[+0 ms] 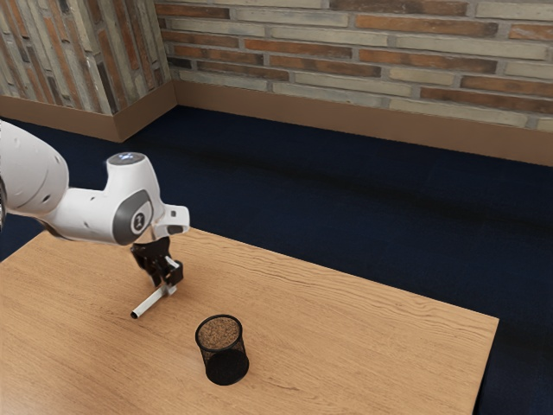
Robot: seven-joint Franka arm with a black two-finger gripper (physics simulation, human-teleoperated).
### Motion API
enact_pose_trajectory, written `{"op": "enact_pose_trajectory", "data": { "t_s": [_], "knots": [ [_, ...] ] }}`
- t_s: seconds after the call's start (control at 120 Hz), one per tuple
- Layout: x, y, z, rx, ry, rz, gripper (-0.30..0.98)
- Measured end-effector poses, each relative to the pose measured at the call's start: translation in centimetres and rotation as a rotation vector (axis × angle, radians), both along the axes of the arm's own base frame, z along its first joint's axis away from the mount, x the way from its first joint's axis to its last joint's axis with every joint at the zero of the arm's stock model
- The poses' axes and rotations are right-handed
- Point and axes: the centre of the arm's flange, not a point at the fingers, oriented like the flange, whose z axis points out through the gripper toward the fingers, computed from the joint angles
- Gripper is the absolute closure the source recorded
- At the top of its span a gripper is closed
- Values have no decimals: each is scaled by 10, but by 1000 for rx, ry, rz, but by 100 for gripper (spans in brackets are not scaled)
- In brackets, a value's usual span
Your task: Put the marker into the pen holder.
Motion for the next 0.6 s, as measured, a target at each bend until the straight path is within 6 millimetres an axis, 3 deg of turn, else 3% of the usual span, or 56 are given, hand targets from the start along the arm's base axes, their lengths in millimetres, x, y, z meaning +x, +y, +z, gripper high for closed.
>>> {"op": "enact_pose_trajectory", "data": {
  "t_s": [0.35, 0.5, 0.6],
  "knots": [
    [1, -1, -2, -7, 0, 4, 65],
    [1, -1, -7, -8, 6, 9, 64],
    [2, -1, 1, -9, -8, 9, 70]
  ]
}}
